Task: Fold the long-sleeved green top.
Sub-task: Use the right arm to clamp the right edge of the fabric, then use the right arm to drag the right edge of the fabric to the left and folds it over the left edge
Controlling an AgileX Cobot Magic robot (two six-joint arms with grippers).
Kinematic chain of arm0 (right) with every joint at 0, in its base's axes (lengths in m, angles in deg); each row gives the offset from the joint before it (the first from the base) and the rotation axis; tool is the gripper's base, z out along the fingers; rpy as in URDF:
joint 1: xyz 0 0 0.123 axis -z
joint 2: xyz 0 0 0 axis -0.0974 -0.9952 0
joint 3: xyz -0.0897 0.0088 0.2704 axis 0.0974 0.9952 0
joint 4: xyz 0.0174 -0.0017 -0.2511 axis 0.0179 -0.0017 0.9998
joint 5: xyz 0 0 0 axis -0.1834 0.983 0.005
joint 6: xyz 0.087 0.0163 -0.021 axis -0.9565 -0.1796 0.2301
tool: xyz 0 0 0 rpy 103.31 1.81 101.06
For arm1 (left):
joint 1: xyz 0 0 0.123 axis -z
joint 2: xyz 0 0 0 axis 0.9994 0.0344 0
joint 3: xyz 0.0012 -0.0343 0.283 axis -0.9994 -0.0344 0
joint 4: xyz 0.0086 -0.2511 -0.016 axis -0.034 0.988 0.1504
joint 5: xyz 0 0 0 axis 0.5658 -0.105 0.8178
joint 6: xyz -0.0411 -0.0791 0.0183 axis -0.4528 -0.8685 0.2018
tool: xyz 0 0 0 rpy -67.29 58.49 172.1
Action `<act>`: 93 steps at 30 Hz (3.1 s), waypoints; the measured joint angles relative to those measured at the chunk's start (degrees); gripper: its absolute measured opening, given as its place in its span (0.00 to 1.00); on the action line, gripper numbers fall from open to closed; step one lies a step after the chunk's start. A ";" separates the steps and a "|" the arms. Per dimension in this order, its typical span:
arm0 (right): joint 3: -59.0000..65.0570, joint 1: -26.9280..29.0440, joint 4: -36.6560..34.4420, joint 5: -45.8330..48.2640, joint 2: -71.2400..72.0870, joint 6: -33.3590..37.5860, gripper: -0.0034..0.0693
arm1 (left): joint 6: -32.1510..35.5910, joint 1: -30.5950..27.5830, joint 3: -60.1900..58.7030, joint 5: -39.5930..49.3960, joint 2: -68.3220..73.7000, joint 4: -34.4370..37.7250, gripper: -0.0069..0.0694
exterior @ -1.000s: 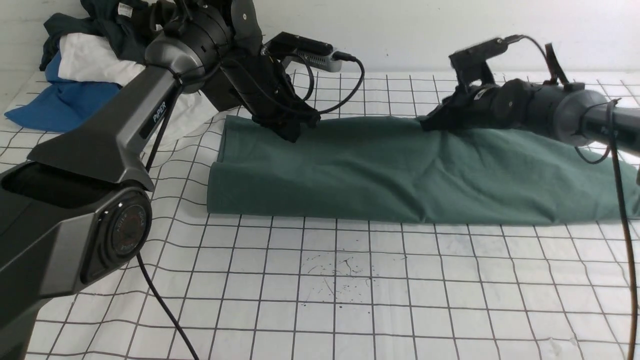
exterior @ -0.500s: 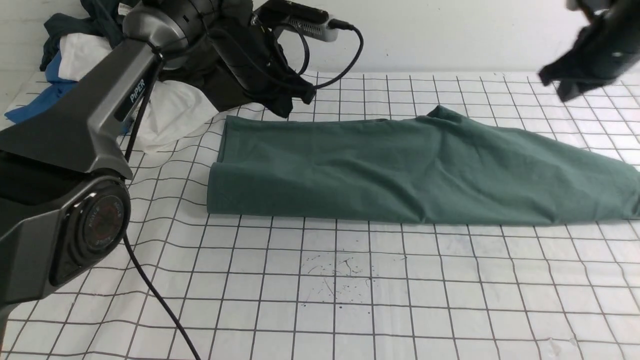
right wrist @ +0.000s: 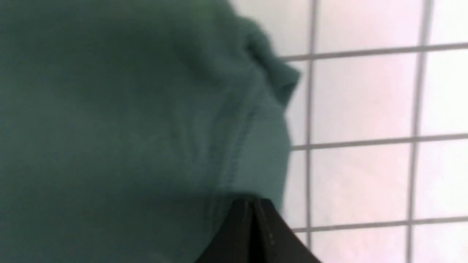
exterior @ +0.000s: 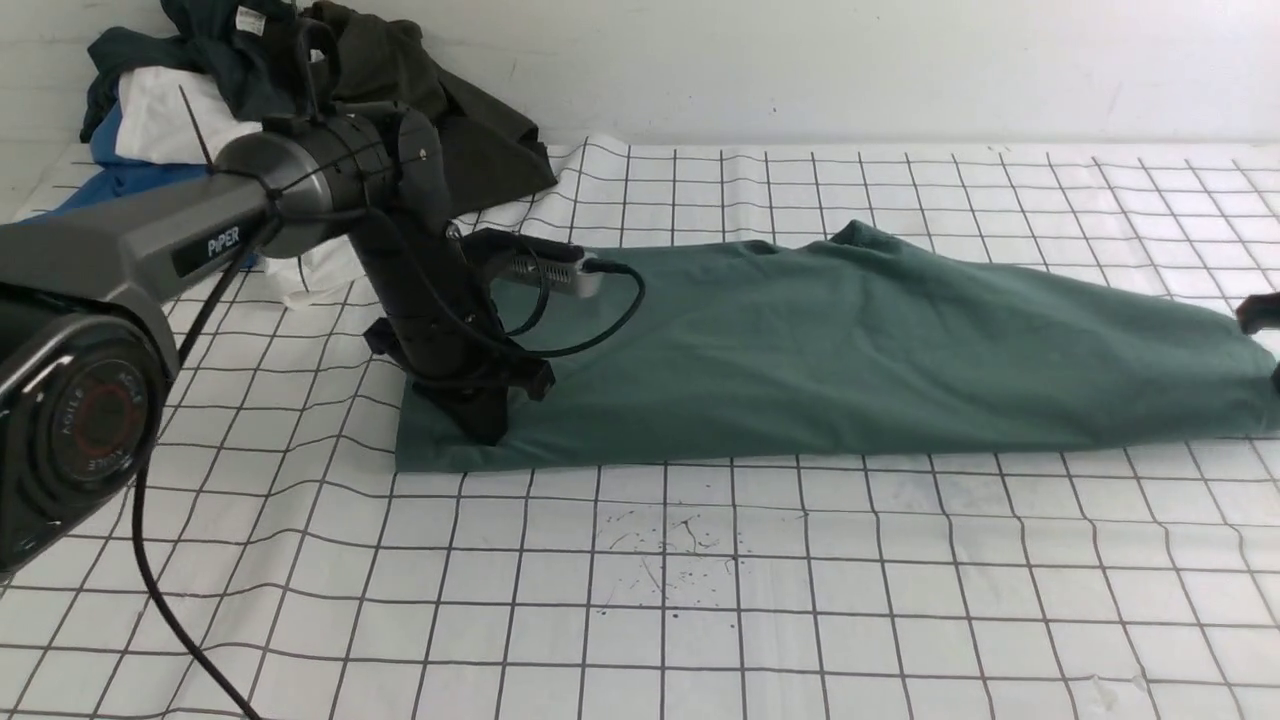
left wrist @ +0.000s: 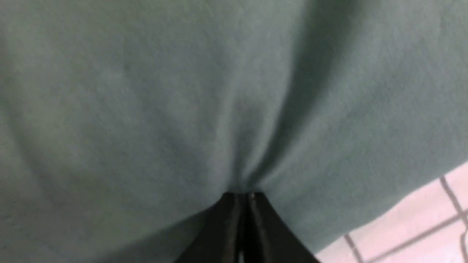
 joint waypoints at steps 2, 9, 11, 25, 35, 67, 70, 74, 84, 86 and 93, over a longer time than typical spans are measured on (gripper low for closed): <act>-1.19 0.05 0.25 0.25 0.22 -1.57 0.03 | 0.22 -0.07 -0.26 0.74 -0.99 -0.43 0.11; -7.46 0.00 -7.93 3.91 2.80 2.37 0.13 | 0.80 -0.32 0.03 1.59 -19.43 -1.64 0.11; -7.53 -0.11 -8.82 4.33 1.69 3.49 0.24 | 0.94 -0.32 -0.03 1.70 -25.11 -1.58 0.11; -8.06 0.04 -8.88 3.91 -9.51 -1.31 0.54 | 1.05 -0.32 -20.88 3.37 -56.67 -5.76 0.11; -7.76 0.08 -6.53 4.03 -7.88 0.81 0.08 | -8.02 -0.32 -42.96 1.02 -66.78 -19.70 0.11; -7.69 0.03 -3.98 5.46 -8.98 -6.86 0.38 | -12.77 -0.37 -52.47 -15.66 -64.20 -22.27 0.11; -8.55 0.03 -1.77 6.82 -8.20 -6.56 0.14 | -12.77 -0.37 -52.47 -13.33 -64.20 -21.55 0.11; -10.96 -0.08 2.44 9.47 -3.66 -6.72 0.07 | -12.67 -0.37 -52.51 -11.88 -64.59 -20.09 0.11; -16.71 -10.21 2.82 10.64 12.79 -8.61 0.07 | -10.38 -0.37 -52.51 -12.61 -65.35 -8.37 0.11; -16.71 -17.14 -0.23 10.44 13.36 -8.80 0.07 | -7.31 -0.37 -52.51 -12.61 -65.35 -4.99 0.11; -16.71 -39.28 -10.74 -1.65 5.38 -8.95 0.06 | -0.02 -0.37 -52.51 -12.61 -65.35 1.74 0.11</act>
